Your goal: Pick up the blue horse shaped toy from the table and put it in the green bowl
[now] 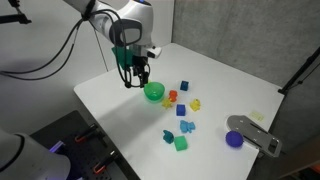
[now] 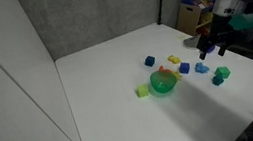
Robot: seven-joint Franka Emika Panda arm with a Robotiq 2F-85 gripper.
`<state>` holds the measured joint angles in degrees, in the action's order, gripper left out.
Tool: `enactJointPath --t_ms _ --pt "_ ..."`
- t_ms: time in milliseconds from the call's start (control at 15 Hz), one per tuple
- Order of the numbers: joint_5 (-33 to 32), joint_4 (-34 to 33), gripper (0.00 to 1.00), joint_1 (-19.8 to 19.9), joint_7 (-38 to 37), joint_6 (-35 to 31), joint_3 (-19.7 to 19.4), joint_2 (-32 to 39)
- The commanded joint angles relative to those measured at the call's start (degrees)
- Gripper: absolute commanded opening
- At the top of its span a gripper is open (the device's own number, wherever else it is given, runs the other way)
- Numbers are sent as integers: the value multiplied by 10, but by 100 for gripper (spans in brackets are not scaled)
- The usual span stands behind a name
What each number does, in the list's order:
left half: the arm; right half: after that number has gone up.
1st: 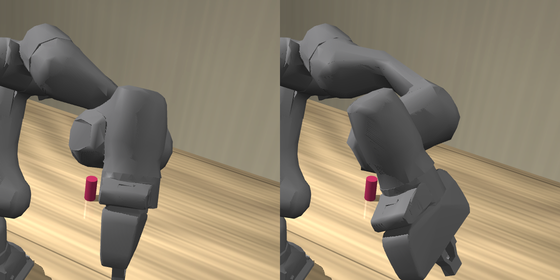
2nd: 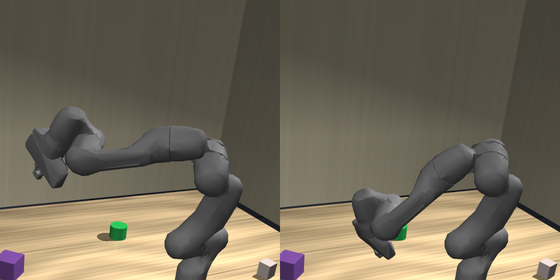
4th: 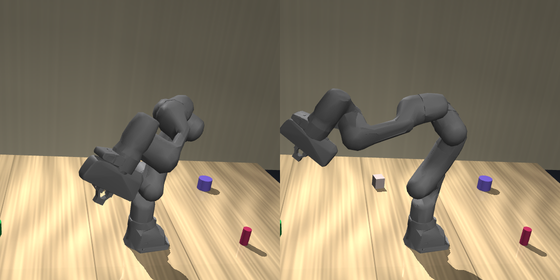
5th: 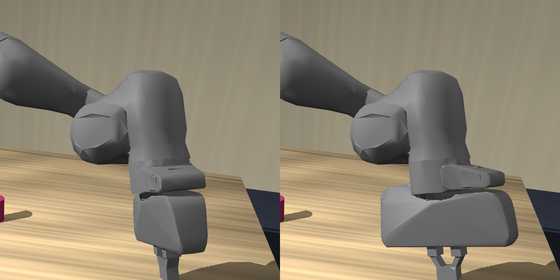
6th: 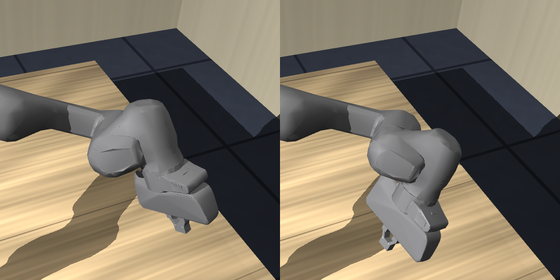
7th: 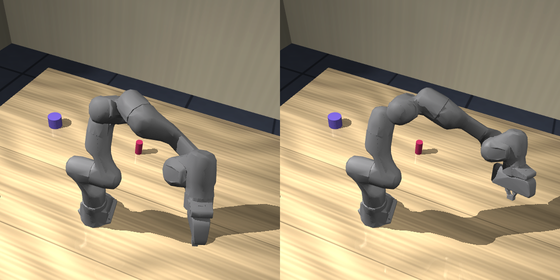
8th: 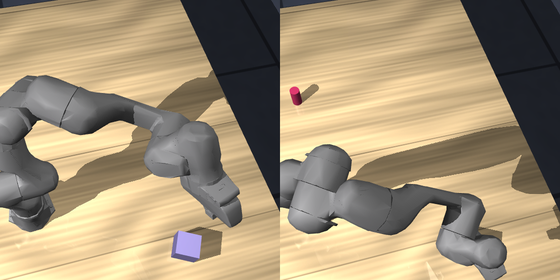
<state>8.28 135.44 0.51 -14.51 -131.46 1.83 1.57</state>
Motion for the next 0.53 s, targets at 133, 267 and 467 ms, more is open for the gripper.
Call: enactJointPath --t_ms 133,267,467 --pt "-26 -60 100 14 -22 2 -42 102" --pt "-28 -62 100 17 -22 -13 -57 127" --pt "-17 -51 100 23 -25 -63 -77 159"
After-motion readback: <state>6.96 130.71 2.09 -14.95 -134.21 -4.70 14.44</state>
